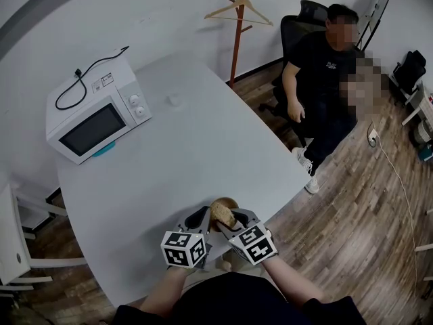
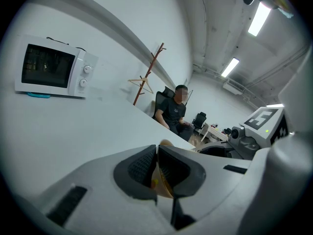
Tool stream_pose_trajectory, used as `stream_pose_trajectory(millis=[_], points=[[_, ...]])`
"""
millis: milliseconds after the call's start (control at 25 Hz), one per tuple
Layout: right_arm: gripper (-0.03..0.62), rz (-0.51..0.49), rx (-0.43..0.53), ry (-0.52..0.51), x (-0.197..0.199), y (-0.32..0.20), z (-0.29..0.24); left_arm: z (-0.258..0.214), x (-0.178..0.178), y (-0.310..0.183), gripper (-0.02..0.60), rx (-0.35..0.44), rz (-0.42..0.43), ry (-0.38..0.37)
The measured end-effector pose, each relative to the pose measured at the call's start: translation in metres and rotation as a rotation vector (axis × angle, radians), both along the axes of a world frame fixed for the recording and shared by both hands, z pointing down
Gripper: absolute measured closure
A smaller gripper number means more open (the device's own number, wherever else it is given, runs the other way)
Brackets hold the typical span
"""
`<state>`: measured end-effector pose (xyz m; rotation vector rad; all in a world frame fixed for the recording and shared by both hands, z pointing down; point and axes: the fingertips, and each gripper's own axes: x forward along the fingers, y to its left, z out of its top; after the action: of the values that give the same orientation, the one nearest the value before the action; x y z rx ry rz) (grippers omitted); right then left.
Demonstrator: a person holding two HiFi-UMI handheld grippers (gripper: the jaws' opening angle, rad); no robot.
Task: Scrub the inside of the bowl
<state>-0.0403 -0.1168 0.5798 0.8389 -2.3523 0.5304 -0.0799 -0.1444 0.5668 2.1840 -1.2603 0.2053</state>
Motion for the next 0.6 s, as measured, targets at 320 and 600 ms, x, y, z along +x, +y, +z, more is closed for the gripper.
stream_pose_trajectory(millis=[320,600], points=[[0.414,-0.002,-0.037,-0.009,0.002,0.011,0.009,0.007,-0.007,-0.001,0.554,-0.015,-0.017,-0.004],[0.414,0.051,-0.036,0.028,0.024,0.005,0.015,0.010,-0.003,0.000,0.554,-0.019,-0.010,-0.008]])
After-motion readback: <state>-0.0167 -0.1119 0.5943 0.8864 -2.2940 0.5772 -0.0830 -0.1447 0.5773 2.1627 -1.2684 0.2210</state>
